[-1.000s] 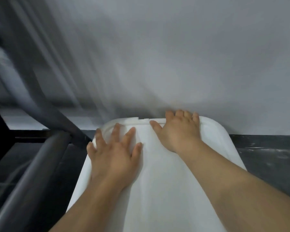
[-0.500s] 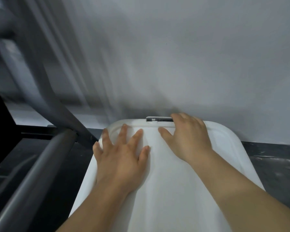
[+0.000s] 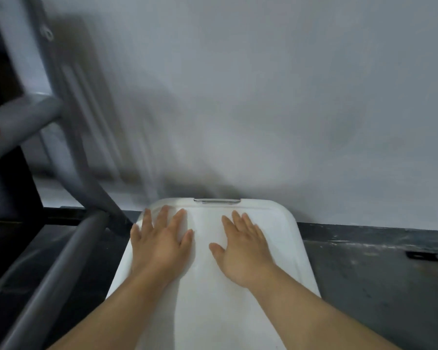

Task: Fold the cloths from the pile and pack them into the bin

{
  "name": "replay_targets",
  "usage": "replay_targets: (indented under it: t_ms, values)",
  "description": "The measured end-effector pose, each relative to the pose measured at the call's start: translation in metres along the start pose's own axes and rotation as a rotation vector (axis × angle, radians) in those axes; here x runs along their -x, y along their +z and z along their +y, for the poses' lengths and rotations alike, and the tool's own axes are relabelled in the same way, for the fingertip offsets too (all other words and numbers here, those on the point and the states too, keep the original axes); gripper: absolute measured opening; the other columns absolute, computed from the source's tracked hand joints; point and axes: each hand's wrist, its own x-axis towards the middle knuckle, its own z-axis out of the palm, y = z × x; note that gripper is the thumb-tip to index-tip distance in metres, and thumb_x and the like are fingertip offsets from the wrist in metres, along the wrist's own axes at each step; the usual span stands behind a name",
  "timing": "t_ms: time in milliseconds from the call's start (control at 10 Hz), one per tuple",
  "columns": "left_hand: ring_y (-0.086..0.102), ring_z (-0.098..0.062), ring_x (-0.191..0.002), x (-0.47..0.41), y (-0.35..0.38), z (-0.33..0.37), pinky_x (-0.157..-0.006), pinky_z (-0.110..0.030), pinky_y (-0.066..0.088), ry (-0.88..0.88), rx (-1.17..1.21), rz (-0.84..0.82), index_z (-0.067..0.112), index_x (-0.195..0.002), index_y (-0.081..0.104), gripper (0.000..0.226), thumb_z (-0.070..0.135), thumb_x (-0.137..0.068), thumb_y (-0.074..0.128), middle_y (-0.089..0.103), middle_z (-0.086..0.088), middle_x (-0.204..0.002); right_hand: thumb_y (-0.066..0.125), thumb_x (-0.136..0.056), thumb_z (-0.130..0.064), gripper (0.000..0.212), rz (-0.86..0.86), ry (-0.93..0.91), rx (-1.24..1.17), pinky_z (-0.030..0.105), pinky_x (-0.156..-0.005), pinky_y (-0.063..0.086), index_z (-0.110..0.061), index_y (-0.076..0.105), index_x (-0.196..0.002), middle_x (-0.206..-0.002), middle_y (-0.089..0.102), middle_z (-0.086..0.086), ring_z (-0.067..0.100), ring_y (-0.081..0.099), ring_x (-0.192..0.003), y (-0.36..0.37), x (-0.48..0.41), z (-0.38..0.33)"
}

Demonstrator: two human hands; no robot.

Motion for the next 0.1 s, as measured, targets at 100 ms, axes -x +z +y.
replay_targets:
  t_ms: [100]
  values:
    - [0.005,-0.024,-0.155,0.0286,-0.0234,0.0135,-0.123,-0.053,0.014,0.063,0.048,-0.008,0.044,-0.157,0.007,0.073,0.068,-0.094,0.034,0.007,0.007,-0.168,0.054,-0.099,-0.059,0.091,-0.041,0.056,-0.138,0.038,-0.13,0.004,-0.028,0.002,-0.167,-0.175,-0.004,-0.002,0.02,-0.005,-0.161,-0.0326,0.034,0.0054]
